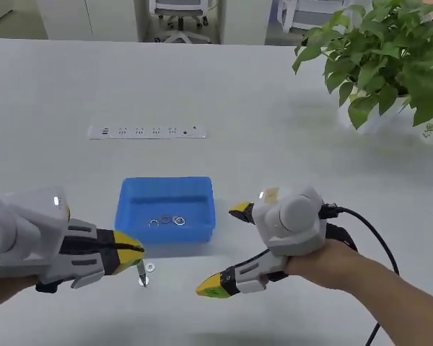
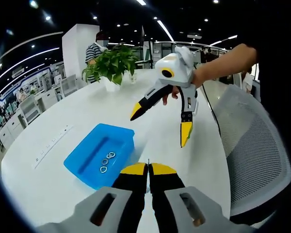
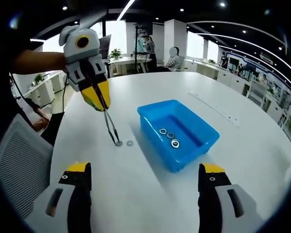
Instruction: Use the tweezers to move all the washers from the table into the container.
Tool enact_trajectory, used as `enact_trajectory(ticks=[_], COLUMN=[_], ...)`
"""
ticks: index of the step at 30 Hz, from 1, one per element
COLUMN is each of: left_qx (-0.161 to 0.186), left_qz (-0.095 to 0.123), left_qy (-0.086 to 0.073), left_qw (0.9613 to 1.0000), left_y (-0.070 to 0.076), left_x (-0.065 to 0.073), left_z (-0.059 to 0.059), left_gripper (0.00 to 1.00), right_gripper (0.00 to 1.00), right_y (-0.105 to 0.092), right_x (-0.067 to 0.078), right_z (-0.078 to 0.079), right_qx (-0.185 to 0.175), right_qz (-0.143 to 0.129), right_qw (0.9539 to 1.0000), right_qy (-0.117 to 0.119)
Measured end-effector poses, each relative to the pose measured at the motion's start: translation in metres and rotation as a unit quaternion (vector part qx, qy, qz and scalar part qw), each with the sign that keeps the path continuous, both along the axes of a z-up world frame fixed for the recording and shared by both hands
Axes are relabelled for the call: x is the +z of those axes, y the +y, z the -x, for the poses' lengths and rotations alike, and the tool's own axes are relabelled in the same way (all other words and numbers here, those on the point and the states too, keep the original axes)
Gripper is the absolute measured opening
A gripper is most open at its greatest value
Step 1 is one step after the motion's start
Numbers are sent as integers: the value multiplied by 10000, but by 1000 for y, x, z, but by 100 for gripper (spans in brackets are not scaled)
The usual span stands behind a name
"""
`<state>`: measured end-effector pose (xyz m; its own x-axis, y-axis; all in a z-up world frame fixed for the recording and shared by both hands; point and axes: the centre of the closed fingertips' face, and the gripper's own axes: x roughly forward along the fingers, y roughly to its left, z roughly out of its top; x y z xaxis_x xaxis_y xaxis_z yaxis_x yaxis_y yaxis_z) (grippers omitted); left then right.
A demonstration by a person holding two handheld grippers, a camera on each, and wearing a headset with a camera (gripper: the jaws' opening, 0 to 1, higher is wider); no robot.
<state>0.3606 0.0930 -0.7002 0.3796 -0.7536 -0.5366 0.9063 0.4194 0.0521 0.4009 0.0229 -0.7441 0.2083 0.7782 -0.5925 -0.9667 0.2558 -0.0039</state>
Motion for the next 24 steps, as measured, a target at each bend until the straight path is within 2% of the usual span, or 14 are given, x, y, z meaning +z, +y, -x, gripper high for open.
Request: enact_trajectory(ticks=[10,24], left_qx=[-233,-600], left_qz=[-125,-249], left_qy=[76,260], left_qw=[9996,9975], left_y=[4,5], left_x=[-1,-2], left_z=[-1,-1], left_gripper=[5,5], right_gripper=[82,65], right_y=[19,49], right_x=[8,7], right_z=[13,27], right_qx=[406,1114], right_qz=[-266,-316], right_qw=[9987,9930], right_qy=[-136,-247])
